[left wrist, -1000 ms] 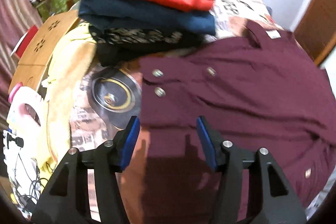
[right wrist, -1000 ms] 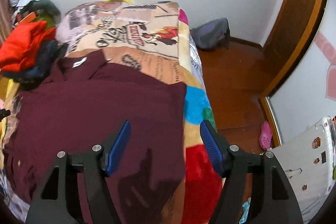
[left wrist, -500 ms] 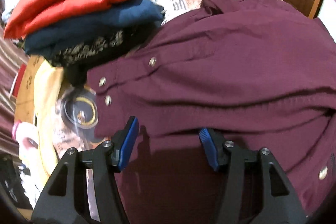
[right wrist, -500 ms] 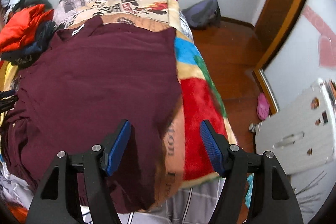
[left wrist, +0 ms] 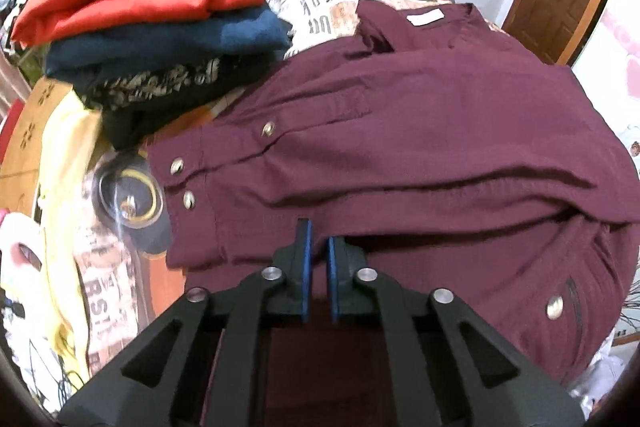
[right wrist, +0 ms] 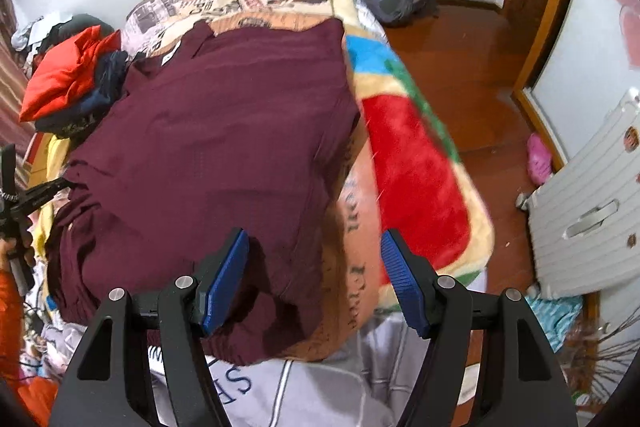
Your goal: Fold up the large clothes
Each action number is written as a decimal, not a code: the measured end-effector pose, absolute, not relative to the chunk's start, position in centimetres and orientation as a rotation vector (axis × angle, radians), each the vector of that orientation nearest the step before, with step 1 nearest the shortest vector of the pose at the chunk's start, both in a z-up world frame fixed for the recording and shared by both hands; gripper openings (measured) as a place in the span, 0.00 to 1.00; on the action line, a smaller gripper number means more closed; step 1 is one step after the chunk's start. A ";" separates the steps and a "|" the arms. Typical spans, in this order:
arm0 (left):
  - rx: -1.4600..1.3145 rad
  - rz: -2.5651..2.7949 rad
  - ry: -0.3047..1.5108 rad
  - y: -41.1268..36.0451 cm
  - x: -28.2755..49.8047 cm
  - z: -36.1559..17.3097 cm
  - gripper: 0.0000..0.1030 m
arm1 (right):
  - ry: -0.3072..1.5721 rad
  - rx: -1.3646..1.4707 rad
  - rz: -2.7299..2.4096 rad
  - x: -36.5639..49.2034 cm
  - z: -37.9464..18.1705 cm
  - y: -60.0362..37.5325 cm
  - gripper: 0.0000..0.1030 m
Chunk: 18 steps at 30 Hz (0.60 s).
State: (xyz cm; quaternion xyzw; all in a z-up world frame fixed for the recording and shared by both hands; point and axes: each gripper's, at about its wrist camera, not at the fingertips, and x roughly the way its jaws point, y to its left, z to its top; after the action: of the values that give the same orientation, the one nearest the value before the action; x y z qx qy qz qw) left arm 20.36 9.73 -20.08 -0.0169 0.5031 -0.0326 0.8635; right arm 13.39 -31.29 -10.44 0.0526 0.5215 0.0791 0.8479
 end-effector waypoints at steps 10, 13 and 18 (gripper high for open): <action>-0.187 0.084 1.057 15.9 15.9 -18.8 0.51 | 1.116 0.113 0.192 12.0 -11.1 -30.8 0.63; -0.224 0.119 1.076 17.8 14.3 -18.9 0.52 | 1.140 0.143 0.174 12.2 -11.9 -31.0 0.63; -0.247 0.153 1.155 19.1 11.8 -20.3 0.56 | 1.168 0.192 0.185 12.3 -12.7 -30.6 0.63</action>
State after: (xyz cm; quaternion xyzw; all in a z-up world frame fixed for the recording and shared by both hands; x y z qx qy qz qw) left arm 11.78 19.08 -20.29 -0.1163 0.5440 0.0721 0.8279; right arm 12.29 -30.63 -12.75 0.0903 0.5498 0.0871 0.8258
